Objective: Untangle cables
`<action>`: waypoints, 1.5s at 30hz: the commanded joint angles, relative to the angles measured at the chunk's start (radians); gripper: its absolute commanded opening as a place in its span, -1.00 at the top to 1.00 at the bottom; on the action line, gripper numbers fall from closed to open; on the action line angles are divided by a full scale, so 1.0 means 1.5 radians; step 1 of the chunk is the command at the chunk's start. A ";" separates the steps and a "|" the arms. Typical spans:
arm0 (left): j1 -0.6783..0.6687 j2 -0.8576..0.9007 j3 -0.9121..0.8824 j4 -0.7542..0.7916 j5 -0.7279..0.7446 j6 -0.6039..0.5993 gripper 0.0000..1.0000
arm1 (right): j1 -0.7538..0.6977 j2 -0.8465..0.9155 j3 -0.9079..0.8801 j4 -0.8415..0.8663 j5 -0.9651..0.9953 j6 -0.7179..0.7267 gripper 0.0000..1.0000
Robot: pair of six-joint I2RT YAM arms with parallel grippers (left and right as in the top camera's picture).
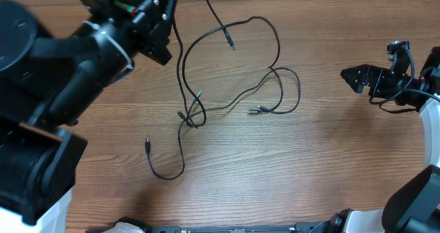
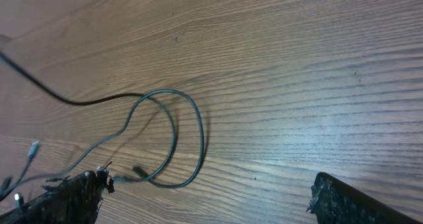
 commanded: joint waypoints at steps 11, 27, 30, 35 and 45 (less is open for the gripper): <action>-0.004 -0.001 0.051 0.108 -0.106 -0.003 0.92 | -0.001 0.002 -0.005 -0.012 -0.115 0.019 -1.00; -0.004 0.004 0.051 0.215 -0.088 -0.031 0.91 | 0.190 0.002 -0.005 -0.002 -0.350 0.014 -1.00; -0.004 0.006 0.051 0.229 -0.088 -0.040 0.92 | 0.253 0.002 -0.005 0.021 -0.351 0.014 -1.00; -0.004 0.007 0.051 0.202 -0.096 -0.033 0.92 | 0.329 0.001 -0.004 0.062 -0.352 0.015 -1.00; -0.004 0.036 0.051 0.108 -0.108 -0.034 0.92 | 0.403 0.001 -0.003 0.245 -0.458 0.066 -1.00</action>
